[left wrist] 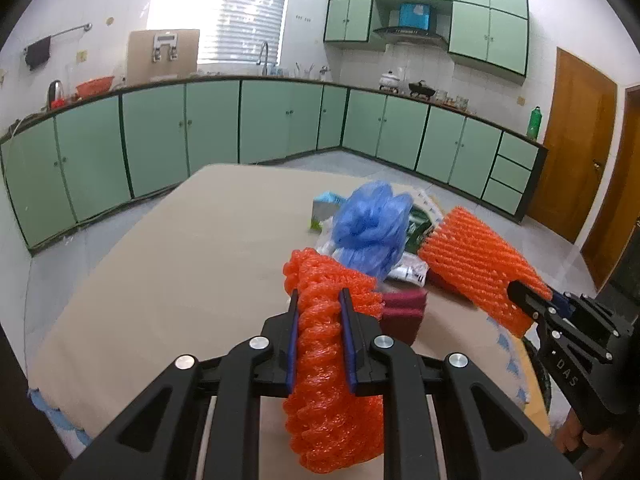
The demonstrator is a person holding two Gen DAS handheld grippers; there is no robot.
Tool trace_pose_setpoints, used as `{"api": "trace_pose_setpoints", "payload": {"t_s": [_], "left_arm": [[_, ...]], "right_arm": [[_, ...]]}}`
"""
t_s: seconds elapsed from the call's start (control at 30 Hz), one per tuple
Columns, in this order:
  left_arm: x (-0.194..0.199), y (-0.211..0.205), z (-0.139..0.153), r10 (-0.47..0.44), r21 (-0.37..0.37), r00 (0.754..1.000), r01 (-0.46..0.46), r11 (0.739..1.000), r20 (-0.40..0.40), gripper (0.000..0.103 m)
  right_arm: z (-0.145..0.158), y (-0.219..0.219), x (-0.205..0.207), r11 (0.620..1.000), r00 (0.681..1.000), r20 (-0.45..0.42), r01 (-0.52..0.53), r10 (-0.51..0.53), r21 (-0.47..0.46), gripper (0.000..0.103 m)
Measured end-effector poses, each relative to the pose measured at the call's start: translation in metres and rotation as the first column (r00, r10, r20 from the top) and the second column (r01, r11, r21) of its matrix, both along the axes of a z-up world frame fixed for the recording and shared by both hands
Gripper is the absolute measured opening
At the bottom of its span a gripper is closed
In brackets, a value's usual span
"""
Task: Collect trash
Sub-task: 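Grasp an orange foam net with the left gripper while the right gripper grasps another, then carry both orange foam nets over the black bin and release them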
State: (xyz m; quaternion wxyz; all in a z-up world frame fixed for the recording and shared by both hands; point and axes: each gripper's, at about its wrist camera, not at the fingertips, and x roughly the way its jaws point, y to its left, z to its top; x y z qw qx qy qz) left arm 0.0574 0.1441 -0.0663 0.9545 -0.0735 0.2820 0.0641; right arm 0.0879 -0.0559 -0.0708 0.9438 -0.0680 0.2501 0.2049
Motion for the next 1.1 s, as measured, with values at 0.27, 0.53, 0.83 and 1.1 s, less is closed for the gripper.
{"api": "trace_pose_setpoints", "payload": {"t_s": [0.27,0.53,0.83,1.1], "left_arm": [[0.008,-0.019,0.021,-0.048,0.020,0.997,0.047,0.999,0.053,0.018],[0.023,-0.049,0.034,-0.124,0.021,0.988,0.122,0.992,0.090,0.018],[0.043,-0.095,0.040,-0.226,0.018,0.967,0.226,0.974,0.119,0.018],[0.059,-0.141,0.042,-0.328,0.008,0.936,0.329,0.944,0.129,0.018]], "right_arm": [[0.015,-0.015,-0.005,0.999,0.999,0.021,0.027,-0.028,0.032,0.017],[0.029,-0.044,-0.006,0.994,0.997,0.014,0.077,-0.078,0.084,0.017],[0.041,-0.092,-0.010,0.979,0.984,0.017,0.172,-0.175,0.113,0.018],[0.041,-0.141,-0.013,0.953,0.960,0.015,0.277,-0.281,0.124,0.018]]}}
